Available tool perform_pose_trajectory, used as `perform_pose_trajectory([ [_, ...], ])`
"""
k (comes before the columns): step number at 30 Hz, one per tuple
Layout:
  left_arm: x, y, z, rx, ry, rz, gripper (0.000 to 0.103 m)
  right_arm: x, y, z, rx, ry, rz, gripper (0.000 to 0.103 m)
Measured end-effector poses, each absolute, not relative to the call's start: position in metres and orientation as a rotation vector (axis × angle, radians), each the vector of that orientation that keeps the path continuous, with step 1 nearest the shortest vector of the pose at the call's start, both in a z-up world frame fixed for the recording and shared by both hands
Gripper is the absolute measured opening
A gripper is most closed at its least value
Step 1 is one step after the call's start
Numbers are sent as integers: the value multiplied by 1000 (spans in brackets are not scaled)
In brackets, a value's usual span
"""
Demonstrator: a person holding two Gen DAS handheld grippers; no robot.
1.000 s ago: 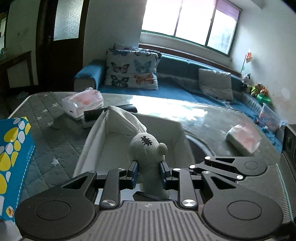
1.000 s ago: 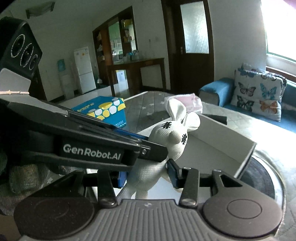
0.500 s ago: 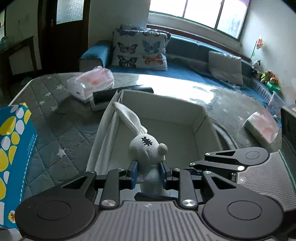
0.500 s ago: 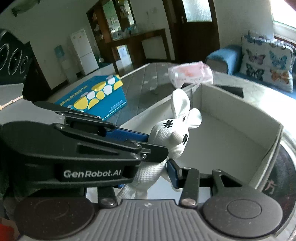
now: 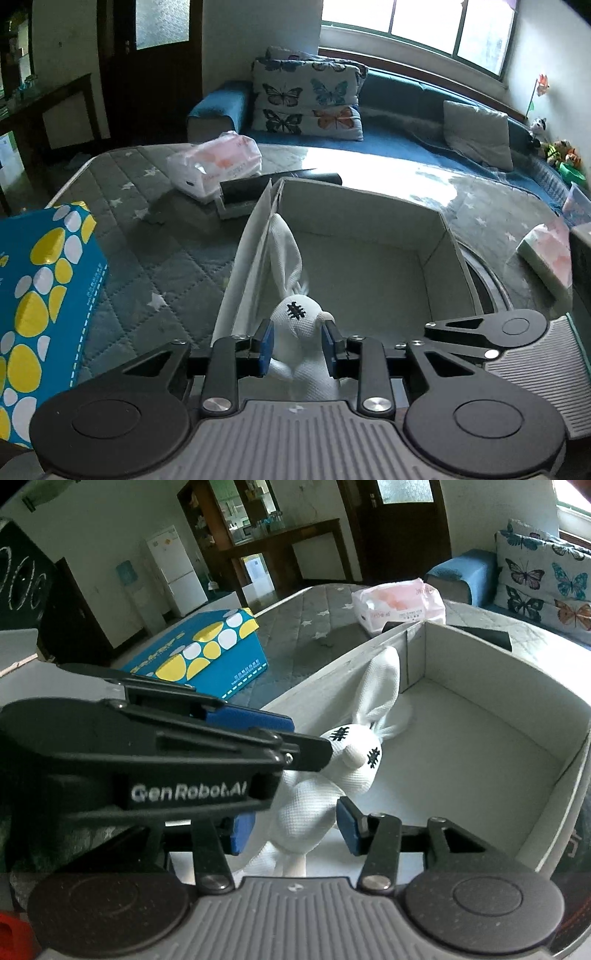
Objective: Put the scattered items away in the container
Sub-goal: 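Lift the rabbit plush with the left gripper and carry it over the white box, then lower the rabbit into the box and open the left gripper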
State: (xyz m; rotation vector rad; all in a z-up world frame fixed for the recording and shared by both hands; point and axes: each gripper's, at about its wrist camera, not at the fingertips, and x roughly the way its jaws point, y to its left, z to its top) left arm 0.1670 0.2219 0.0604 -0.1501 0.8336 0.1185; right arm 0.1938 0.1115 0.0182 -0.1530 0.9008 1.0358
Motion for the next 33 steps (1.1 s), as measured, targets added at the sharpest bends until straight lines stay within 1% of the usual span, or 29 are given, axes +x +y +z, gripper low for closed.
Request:
perform_pose_trajectory([
  [7,156,212,70,-168,804,107,31,181,96,35,-152,838,1026,51],
  [10,151,205,75,-167,788,103,31,174,86,44,-155,803,1012,56],
  [15,140,189,83,-170,765,83,31,163,67,56,-150,761,993,57],
  [19,130,171,87,-158,750,63,31,150,50,63,-162,729,974,59],
  [21,125,162,89,-156,743,49,31,143,41,65,-167,714,967,63],
  [33,97,105,94,-143,721,-27,31,99,-22,75,-170,642,891,66],
])
